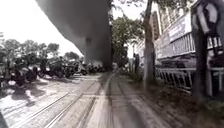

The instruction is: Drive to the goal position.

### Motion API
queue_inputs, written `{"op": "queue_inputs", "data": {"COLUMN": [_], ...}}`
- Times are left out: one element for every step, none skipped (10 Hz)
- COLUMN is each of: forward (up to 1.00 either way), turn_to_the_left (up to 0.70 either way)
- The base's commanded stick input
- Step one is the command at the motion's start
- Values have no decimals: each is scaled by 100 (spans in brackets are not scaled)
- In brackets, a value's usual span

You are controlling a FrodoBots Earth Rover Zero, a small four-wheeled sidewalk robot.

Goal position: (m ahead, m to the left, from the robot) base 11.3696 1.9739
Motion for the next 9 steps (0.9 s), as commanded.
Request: {"op": "queue_inputs", "data": {"forward": [45, 45, 45, 45, 45, 45, 45, 45, 45], "turn_to_the_left": [0, 0, 0, 0, 0, 0, 0, 0, 0]}}
